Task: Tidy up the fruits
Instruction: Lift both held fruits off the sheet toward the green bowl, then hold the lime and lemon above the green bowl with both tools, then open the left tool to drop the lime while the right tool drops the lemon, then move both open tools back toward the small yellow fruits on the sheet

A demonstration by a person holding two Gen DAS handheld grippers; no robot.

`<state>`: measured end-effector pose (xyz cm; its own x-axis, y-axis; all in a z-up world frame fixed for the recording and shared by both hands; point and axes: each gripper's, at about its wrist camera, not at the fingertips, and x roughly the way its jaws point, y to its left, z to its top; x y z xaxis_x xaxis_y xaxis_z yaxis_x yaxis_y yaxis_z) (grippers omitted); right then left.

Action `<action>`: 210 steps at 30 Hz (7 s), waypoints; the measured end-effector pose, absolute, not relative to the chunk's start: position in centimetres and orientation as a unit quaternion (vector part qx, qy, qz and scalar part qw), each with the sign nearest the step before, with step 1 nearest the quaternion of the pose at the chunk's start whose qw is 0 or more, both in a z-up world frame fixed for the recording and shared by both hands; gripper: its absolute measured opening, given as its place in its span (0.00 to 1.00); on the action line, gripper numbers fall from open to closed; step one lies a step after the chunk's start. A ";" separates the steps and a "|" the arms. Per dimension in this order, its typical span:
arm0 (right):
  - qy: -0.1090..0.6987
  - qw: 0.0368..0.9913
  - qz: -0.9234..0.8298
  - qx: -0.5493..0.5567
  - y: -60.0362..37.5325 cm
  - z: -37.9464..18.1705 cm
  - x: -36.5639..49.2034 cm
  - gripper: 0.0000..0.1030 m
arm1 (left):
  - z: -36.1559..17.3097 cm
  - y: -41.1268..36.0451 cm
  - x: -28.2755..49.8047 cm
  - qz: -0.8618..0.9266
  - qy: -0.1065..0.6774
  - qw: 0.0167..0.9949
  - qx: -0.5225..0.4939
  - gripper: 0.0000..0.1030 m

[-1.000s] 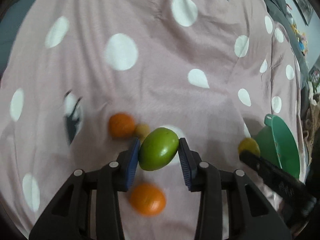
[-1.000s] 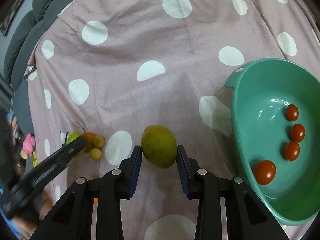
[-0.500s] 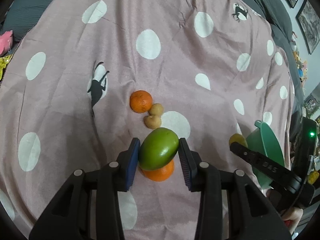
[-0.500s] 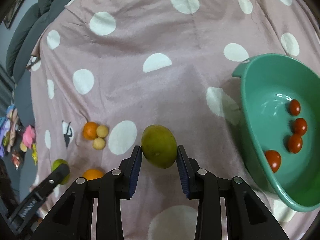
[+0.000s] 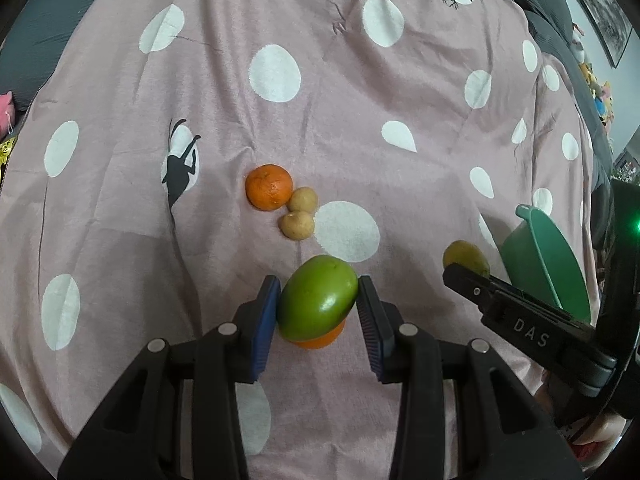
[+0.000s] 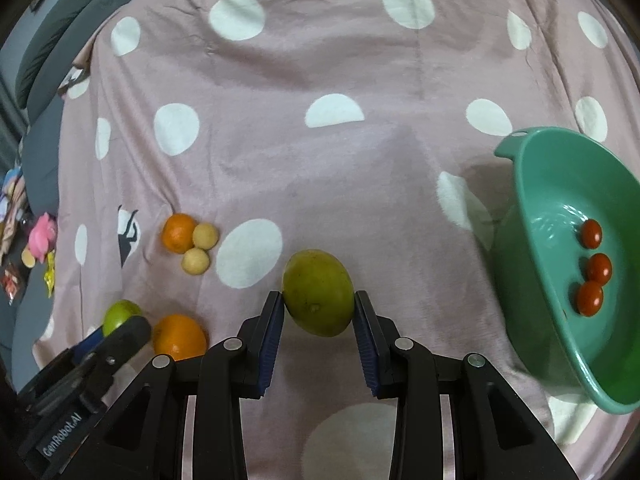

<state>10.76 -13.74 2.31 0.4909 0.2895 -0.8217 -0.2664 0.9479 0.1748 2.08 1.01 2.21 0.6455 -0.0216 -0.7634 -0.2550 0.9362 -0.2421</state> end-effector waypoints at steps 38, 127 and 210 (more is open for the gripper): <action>0.420 0.895 0.142 0.056 -19.2 5.8 9.6 0.35 | 1.7 -1.2 2.3 0.021 0.426 0.890 -0.159 0.38; 0.362 0.914 -0.104 0.149 -35.1 7.8 9.4 0.35 | 4.2 -22.5 12.2 -0.121 0.408 0.905 -0.020 0.38; 0.412 0.884 0.210 0.072 -13.7 5.0 10.1 0.41 | 3.6 6.1 5.1 0.088 0.400 0.894 -0.181 0.45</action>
<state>10.12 -13.70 4.96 0.5721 0.4306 -0.6980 -0.3124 0.9013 0.2999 5.07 6.08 3.63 0.6652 0.0128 -0.7465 -0.3020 0.9191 -0.2533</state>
